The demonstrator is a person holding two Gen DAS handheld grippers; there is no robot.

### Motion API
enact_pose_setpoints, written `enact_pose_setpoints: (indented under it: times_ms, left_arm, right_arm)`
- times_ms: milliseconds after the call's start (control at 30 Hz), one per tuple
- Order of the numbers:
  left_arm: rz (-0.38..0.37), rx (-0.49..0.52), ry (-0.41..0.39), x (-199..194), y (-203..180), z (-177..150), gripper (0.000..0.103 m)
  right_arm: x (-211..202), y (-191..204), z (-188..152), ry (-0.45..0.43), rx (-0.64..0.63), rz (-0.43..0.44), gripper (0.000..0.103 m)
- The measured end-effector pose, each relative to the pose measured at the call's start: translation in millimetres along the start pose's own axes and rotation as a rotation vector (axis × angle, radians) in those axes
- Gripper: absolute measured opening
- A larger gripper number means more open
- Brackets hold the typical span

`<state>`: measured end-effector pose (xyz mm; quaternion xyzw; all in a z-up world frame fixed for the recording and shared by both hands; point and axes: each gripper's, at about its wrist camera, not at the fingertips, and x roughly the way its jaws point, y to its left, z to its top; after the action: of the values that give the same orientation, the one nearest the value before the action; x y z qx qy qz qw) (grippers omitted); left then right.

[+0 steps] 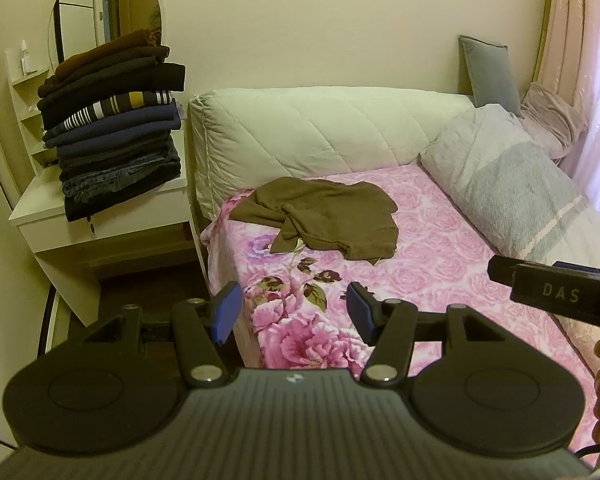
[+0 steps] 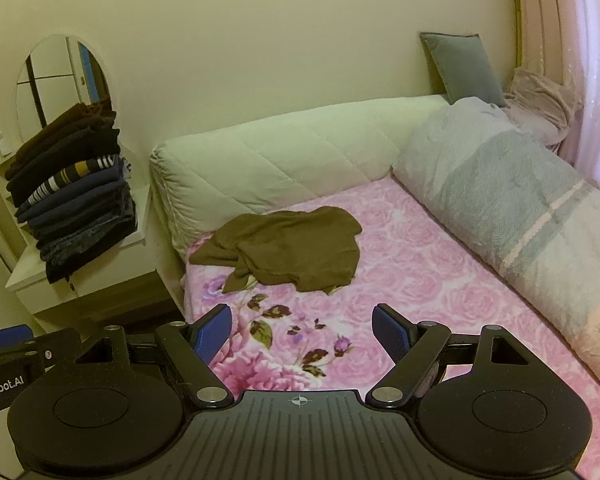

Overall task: Fold clothes
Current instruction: 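Approach the crumpled olive-green shirt on the bed with both tools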

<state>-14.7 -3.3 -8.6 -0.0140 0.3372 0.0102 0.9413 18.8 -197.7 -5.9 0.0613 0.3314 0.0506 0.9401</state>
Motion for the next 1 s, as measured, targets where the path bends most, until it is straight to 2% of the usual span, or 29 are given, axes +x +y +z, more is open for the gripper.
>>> enact_pose_setpoints:
  times_ms: [300,500,1000]
  left_arm:
    - [-0.021,0.009,0.019,16,12,13,0.054]
    - [-0.035,0.019,0.025,32,21,25,0.054]
    - [-0.076,0.053,0.066,93,29,56,0.054]
  right_arm:
    - [9,-11,2,-0.011,0.026,-0.012,0.080]
    - [17,-4,0,0.009,0.044,-0.030,0.080]
    - [71,-7,12,0.089,0.061,-0.080,0.080]
